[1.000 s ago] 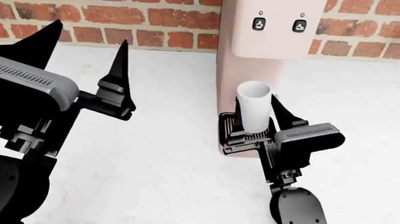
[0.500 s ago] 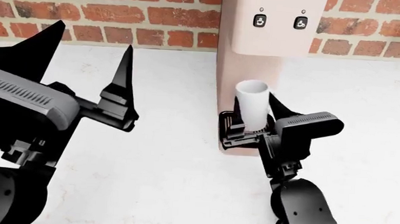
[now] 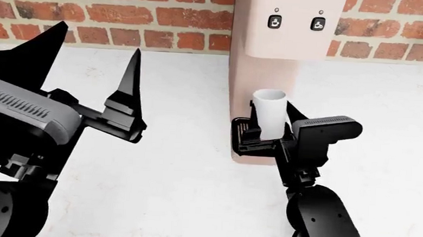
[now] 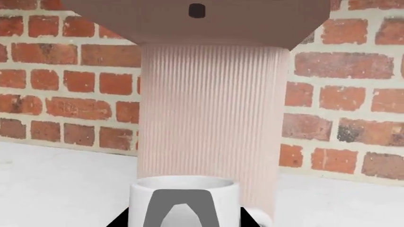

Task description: Pick the mug from the cabinet, place it under the coffee machine dispenser, and press the start button.

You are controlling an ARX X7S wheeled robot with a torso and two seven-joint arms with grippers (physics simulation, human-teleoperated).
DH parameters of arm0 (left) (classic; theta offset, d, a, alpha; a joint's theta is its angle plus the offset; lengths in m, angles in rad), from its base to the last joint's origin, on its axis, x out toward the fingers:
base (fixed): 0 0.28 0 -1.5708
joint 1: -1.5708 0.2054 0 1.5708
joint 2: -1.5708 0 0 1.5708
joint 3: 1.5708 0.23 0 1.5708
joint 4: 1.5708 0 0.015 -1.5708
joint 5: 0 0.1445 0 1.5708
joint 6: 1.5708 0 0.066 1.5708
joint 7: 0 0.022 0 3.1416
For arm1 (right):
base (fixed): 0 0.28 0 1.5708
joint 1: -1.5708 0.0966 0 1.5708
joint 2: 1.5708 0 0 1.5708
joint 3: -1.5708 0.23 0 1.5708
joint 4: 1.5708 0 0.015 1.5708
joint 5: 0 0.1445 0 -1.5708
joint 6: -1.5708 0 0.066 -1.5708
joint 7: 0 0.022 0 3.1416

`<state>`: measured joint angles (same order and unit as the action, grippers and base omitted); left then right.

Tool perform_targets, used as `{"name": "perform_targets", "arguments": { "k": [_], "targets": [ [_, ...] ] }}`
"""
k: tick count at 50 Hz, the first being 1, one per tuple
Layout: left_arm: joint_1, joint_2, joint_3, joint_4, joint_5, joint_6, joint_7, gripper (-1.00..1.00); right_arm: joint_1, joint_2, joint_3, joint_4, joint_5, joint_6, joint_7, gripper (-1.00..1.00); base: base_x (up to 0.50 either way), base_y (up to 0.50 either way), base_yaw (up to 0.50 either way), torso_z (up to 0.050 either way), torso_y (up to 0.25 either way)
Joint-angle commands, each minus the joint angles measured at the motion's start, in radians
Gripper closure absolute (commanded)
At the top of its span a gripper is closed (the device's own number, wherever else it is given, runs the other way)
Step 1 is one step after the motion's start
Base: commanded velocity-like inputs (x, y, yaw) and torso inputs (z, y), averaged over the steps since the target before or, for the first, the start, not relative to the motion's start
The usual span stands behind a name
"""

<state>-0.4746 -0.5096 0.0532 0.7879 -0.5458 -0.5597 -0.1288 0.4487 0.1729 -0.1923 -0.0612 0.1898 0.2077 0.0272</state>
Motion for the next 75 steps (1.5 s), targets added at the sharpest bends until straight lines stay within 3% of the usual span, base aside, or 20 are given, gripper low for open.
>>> {"name": "perform_targets", "arguments": {
  "k": [1, 15, 30, 31, 41, 51, 65, 75],
  "targets": [
    [0.004, -0.002, 0.002, 0.001, -0.001, 0.008, 0.001, -1.0, 0.014, -0.015, -0.004, 0.08, -0.039, -0.08, 0.023, 1.0, 0.0, 0.0, 0.0, 0.0, 0.0],
    [0.024, -0.006, -0.005, 0.002, -0.003, 0.027, 0.002, -1.0, 0.059, -0.055, -0.037, 0.259, -0.079, -0.235, 0.049, 1.0, 0.0, 0.0, 0.0, 0.0, 0.0],
    [0.029, -0.011, -0.007, 0.001, -0.006, 0.036, 0.001, -1.0, 0.06, -0.044, -0.069, 0.279, -0.076, -0.186, 0.049, 1.0, 0.01, 0.0, 0.01, -0.003, 0.0],
    [0.029, -0.011, -0.007, 0.001, -0.006, 0.036, 0.001, -1.0, 0.059, -0.043, -0.071, 0.274, -0.071, -0.173, 0.046, -1.0, 0.01, 0.0, 0.01, 0.0, 0.0],
    [0.039, -0.014, -0.01, 0.001, -0.006, 0.044, -0.002, -1.0, 0.036, -0.024, -0.082, 0.224, -0.058, -0.115, 0.045, -1.0, 0.0, 0.0, 0.0, -0.002, 0.0],
    [0.032, -0.017, -0.012, 0.015, -0.019, 0.032, -0.012, -1.0, -0.059, 0.041, -0.06, -0.09, -0.037, 0.028, 0.085, -1.0, 0.0, 0.0, 0.0, -0.001, 0.0],
    [0.025, -0.021, -0.004, 0.023, -0.023, 0.028, -0.015, -1.0, -0.033, 0.051, -0.053, -0.162, -0.039, 0.055, 0.109, -1.0, 0.0, 0.0, 0.0, 0.0, 0.0],
    [0.027, -0.02, -0.002, 0.018, -0.024, 0.035, -0.017, -1.0, -0.043, 0.102, -0.035, -0.42, -0.01, 0.199, 0.123, -1.0, 0.0, 0.0, 0.0, 0.0, 0.0]
  ]
}}
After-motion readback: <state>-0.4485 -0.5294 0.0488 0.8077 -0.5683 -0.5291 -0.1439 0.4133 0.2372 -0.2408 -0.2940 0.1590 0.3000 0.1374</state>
